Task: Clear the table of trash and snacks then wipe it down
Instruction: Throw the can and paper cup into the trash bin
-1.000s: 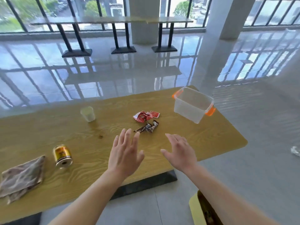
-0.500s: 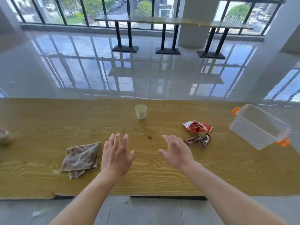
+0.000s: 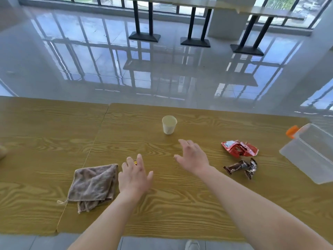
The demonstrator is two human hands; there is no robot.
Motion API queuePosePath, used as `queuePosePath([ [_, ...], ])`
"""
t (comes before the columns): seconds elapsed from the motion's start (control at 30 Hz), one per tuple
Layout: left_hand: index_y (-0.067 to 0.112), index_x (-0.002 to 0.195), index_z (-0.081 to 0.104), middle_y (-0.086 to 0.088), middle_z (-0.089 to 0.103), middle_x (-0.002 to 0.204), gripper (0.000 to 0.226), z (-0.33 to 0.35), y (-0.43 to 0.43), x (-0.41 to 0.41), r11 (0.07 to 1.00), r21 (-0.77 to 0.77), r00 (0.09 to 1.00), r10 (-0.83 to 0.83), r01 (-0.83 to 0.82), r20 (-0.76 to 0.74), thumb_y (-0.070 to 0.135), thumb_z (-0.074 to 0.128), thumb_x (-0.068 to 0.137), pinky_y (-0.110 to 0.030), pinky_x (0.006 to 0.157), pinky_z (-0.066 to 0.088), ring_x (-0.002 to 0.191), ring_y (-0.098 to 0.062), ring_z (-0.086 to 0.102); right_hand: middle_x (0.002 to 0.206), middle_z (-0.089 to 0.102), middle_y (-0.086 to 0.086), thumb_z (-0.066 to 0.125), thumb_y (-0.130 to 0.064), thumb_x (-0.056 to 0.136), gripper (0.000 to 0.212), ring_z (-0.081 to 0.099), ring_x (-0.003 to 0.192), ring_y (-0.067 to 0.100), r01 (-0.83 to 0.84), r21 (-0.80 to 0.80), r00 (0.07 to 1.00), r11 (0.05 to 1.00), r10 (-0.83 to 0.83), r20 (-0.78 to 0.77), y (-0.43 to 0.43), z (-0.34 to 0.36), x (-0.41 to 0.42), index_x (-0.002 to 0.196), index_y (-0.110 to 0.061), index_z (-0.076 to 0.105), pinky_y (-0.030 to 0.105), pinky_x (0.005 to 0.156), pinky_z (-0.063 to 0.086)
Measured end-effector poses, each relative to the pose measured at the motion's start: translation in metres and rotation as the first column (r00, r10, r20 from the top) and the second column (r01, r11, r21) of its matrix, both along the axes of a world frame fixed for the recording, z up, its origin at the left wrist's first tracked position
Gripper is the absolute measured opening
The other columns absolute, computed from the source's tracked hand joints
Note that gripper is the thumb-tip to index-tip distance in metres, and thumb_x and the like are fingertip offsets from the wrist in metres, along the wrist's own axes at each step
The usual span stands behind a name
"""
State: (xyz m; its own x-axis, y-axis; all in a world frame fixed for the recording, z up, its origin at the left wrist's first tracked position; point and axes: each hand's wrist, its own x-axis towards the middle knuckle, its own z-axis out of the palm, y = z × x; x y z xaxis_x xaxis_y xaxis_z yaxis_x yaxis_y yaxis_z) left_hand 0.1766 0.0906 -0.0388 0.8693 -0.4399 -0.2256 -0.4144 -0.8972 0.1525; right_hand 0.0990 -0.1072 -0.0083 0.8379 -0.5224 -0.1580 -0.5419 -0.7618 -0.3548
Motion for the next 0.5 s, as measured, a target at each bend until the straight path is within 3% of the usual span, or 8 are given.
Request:
queuePosePath([
  [0.13, 0.021, 0.156, 0.012, -0.016, 0.03, 0.149, 0.086, -0.018, -0.008, 0.011, 0.995, 0.061, 0.995, 0.077, -0.073, -0.059, 0.062, 0.049, 0.091, -0.039, 0.088, 0.05, 0.127, -0.034, 0.041, 0.14, 0.046, 0.011, 0.064, -0.04, 0.09, 0.07, 0.046, 0.126, 0.031, 0.023, 0.016, 0.999, 1.0, -0.023, 0.024, -0.028, -0.008, 0.051, 0.147, -0.016, 0.03, 0.045, 0.095, 0.047],
  [0.23, 0.023, 0.155, 0.01, -0.014, 0.03, 0.146, 0.086, -0.03, -0.013, 0.012, 0.991, 0.039, 0.986, 0.132, -0.128, -0.101, 0.057, 0.053, 0.089, -0.034, 0.08, 0.048, 0.123, -0.031, 0.041, 0.151, 0.031, 0.01, 0.068, -0.046, 0.087, 0.09, 0.034, 0.136, 0.035, 0.013, 0.048, 1.0, 0.999, -0.013, 0.015, -0.047, -0.015, 0.092, 0.153, -0.019, 0.014, 0.048, 0.103, 0.042],
  [0.37, 0.027, 0.155, 0.011, -0.017, 0.027, 0.149, 0.085, -0.039, -0.018, 0.015, 0.984, -0.026, 0.979, 0.171, -0.175, -0.106, 0.048, 0.058, 0.088, -0.035, 0.089, 0.049, 0.126, -0.033, 0.04, 0.164, 0.005, 0.007, 0.072, -0.053, 0.082, 0.107, 0.016, 0.147, 0.038, -0.001, 0.081, 0.999, 0.997, 0.004, -0.038, -0.064, -0.026, 0.135, 0.156, -0.026, 0.0, 0.053, 0.111, 0.033],
  [0.5, 0.032, 0.155, 0.012, -0.012, 0.024, 0.148, 0.084, -0.039, -0.023, 0.022, 0.973, -0.102, 0.977, 0.202, -0.207, -0.062, 0.046, 0.06, 0.087, -0.034, 0.092, 0.048, 0.122, -0.029, 0.043, 0.164, 0.01, 0.008, 0.072, -0.053, 0.082, 0.108, 0.019, 0.146, 0.037, -0.033, 0.072, 0.994, 0.997, 0.04, -0.101, -0.068, -0.04, 0.159, 0.157, -0.023, 0.0, 0.051, 0.111, 0.035],
])
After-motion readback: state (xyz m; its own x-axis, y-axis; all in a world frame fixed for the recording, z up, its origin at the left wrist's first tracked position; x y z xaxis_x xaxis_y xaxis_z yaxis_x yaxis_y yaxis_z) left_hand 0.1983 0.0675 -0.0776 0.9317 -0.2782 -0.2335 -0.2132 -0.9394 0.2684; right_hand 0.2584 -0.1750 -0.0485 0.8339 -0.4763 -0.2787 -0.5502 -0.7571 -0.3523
